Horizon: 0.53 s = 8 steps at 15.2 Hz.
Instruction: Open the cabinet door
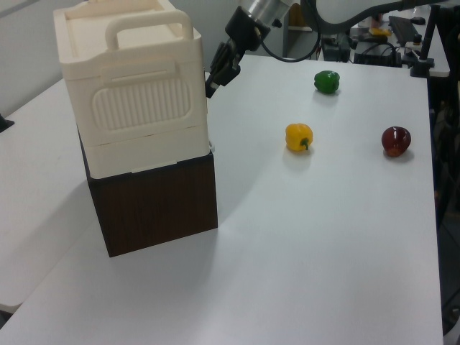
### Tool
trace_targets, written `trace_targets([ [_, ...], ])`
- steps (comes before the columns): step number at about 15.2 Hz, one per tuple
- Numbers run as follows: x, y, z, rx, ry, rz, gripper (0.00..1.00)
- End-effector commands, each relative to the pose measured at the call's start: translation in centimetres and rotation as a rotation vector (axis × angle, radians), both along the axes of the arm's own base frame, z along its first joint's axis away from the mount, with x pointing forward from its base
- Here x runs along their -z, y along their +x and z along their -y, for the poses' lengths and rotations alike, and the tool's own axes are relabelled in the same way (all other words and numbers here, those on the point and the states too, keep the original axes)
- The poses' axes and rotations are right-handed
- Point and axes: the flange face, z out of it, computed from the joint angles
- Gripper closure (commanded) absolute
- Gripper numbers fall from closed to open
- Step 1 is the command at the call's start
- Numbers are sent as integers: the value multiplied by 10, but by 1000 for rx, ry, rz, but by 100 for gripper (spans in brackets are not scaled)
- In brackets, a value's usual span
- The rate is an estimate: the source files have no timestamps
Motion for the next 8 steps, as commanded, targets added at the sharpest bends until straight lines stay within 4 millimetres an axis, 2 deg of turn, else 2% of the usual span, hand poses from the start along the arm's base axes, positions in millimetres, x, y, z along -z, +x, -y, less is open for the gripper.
trace_targets([
  [1, -12, -12, 21, 25, -6, -8, 100],
  [6, -20, -24, 61, 35, -49, -126, 98],
  [7, -22, -27, 70, 35, -60, -162, 91],
  [8, -22, -29, 81, 46, -65, -195, 70],
])
